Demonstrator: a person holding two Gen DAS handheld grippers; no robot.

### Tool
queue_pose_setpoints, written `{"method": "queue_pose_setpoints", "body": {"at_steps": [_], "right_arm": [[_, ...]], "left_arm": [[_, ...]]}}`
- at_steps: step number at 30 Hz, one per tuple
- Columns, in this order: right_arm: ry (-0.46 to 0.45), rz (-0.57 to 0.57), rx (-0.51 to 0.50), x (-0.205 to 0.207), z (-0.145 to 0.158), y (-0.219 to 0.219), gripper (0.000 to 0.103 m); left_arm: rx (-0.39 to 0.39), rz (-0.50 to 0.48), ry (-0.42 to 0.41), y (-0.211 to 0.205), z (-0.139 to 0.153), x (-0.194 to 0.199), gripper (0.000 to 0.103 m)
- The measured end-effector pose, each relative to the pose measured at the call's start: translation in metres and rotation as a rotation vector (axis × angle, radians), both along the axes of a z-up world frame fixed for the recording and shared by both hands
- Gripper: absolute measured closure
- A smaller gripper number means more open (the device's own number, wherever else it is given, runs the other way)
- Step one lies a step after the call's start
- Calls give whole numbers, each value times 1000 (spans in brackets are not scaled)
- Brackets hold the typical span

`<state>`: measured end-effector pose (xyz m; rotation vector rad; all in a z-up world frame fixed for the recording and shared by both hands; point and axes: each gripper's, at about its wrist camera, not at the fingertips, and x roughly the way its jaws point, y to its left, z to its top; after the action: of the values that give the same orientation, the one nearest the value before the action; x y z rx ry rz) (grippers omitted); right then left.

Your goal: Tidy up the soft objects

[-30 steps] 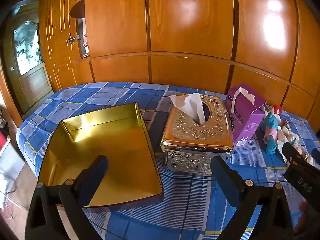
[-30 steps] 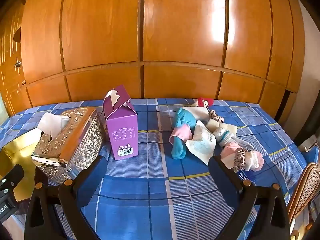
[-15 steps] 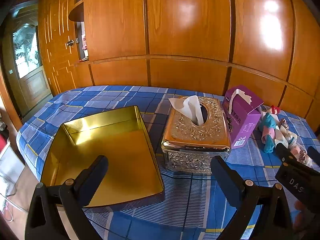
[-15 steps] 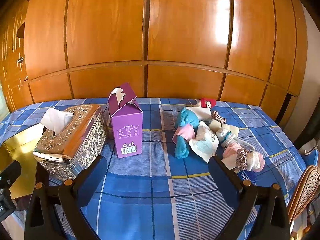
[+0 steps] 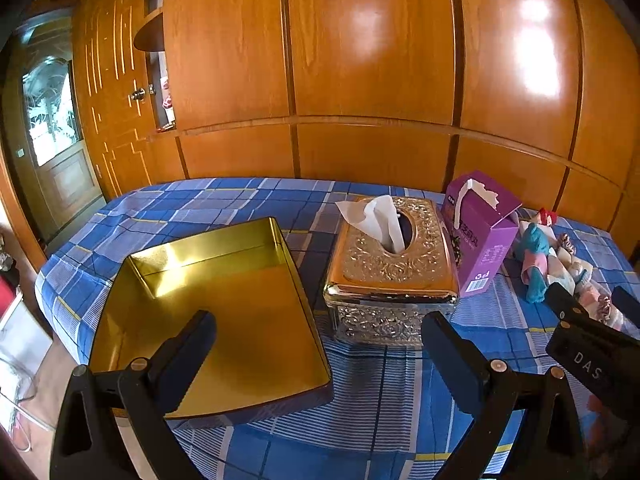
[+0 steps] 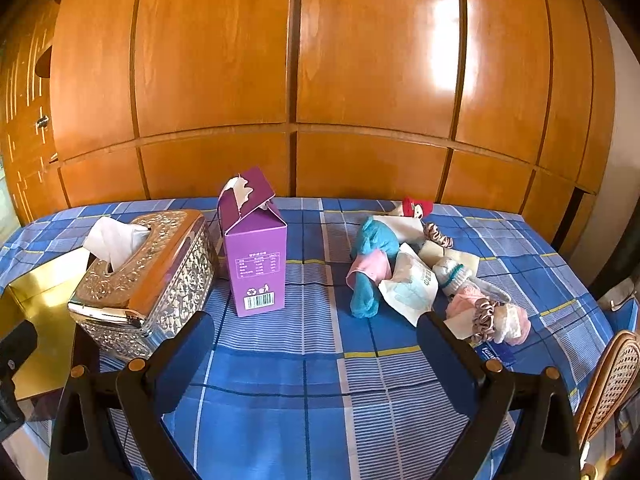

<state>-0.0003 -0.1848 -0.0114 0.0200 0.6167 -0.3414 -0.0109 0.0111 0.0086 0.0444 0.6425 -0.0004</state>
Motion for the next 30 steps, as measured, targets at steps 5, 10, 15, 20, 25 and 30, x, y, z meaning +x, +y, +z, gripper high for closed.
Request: {"method": "queue_pose_setpoints", "body": {"at_steps": [5, 10, 15, 20, 25, 30], "right_arm": [[1, -3, 4, 1, -1, -2, 0], [-1, -8, 4, 1, 0, -5, 0], [-5, -20, 4, 2, 2, -11, 0], [-12, -43, 2, 2, 7, -22, 0], [-22, -78, 6, 1, 12, -37, 0], [-27, -112, 8, 0, 15, -56, 0]], "left_arm": [[-2, 3, -17, 6, 5, -4, 0], [5, 1, -24, 7, 7, -6, 0], [18, -9, -24, 6, 7, -7, 0], [21, -17, -21, 5, 7, -8, 0], [26, -21, -20, 3, 7, -8, 0], [33, -32, -17, 1, 7, -8, 0]]}}
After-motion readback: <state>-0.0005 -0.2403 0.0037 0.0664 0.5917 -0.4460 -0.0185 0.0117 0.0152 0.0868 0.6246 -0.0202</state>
